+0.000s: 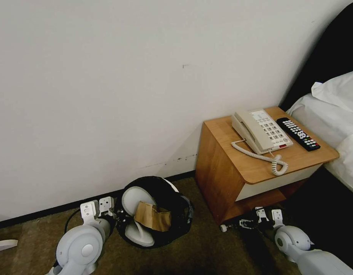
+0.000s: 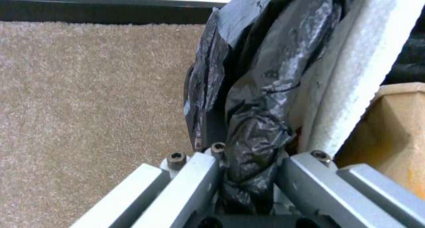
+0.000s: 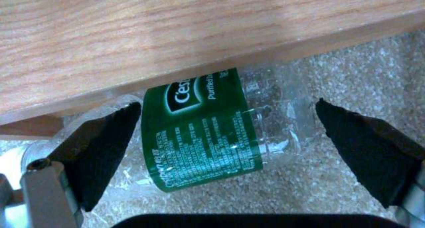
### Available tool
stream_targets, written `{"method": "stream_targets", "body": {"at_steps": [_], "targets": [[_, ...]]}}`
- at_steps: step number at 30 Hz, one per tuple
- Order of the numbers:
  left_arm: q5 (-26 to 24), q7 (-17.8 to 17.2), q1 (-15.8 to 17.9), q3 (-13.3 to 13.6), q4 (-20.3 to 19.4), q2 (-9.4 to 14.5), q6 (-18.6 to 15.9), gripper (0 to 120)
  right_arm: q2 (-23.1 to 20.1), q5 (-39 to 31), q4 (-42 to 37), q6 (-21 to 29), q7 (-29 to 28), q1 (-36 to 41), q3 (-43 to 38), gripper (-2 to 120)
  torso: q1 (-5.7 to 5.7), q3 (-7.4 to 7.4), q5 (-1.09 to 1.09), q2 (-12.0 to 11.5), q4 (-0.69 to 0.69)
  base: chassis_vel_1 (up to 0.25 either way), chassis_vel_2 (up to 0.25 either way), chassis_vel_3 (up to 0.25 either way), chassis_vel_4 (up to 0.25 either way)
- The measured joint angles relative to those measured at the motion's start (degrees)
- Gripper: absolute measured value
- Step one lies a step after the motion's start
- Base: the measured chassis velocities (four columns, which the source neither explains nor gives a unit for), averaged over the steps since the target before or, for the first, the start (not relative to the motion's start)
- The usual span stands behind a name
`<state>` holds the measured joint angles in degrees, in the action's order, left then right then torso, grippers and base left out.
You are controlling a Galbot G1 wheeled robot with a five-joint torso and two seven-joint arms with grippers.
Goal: Pick up the trash bin, then pick up the garbage from the floor and place it into the trash bin.
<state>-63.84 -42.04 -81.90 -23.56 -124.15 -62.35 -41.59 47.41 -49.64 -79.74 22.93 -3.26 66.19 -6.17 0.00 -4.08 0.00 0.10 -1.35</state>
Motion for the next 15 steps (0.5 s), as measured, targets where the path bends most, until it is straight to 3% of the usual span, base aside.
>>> {"method": "stream_targets", "body": {"at_steps": [15], "targets": [[-0.02, 0.00, 0.33, -0.09, 0.23, 0.08, 0.14, 0, -0.68, 0.52, -0.95, 0.21, 0.31, 0.86, 1.60, 100, 0.00, 0.00, -0.01, 0.00, 0.00, 0.000, 0.000, 0.000, 0.000]]}}
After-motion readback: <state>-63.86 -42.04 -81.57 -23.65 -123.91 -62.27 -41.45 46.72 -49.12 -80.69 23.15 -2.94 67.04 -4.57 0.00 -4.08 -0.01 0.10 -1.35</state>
